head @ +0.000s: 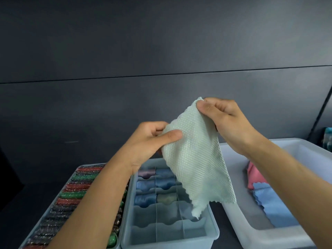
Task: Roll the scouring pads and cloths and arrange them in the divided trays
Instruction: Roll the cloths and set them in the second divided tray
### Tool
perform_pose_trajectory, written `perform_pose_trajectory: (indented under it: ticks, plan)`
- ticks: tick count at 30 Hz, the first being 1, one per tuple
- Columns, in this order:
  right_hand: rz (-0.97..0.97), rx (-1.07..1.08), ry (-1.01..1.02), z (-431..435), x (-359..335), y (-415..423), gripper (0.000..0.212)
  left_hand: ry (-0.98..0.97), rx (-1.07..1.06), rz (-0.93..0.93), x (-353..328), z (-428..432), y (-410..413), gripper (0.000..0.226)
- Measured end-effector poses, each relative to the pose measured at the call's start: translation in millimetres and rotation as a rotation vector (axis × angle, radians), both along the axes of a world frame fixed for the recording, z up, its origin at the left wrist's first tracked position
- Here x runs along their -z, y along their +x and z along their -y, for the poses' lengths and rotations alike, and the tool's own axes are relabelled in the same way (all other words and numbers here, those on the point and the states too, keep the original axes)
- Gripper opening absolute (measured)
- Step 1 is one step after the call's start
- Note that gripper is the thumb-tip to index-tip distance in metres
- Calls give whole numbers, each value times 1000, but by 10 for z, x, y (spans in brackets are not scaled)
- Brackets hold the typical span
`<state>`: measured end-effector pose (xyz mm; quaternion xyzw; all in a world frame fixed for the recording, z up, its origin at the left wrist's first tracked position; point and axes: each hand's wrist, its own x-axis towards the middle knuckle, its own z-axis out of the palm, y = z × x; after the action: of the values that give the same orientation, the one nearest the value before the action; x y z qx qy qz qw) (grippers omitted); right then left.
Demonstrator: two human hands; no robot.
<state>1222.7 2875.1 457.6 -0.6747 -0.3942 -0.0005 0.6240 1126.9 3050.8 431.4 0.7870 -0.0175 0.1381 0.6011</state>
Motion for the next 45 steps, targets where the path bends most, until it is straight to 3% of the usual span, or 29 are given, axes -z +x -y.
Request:
perform_pose_trajectory:
  ticks: [7,12,16,19,21,25,28,31,35,39,42,45]
  plan:
    - [194,294,1,3,164,-57,54,101,-335,140,-70,64,50,24]
    - [254,309,73,-162,254,-156,52,12,-348,171,-115,209,77,29]
    - [232,202,133,-241,259,-256,44,-118,-232,181,-155,328,65,29]
    - [130,64,134,-251,227,-312,9,-119,-199,159,-157,318,45,56]
    - [82,81,118,-261,230,-280,12,-125,-222,169,-121,283,33,62]
    - [-49,161,172,-283,125,-206,8,-19,-355,380,101,111,34,49]
    - [-227,-6,203,-261,-3,-153,10,-22,-4,162,389,51,59,69]
    - [-320,-127,148,-249,-106,-80,11,-219,166,4,563,156,26,60]
    - [-353,-149,111,-225,-157,41,8,-297,36,-86,623,293,15,43]
    - [-235,-147,94,-170,-94,58,6,-252,-96,-270,701,291,132,55]
    - [-99,-199,90,-116,41,-63,22,-567,-62,-368,654,256,186,49]
    - [33,-221,-54,-51,283,-183,23,-797,-20,-369,597,169,218,44]
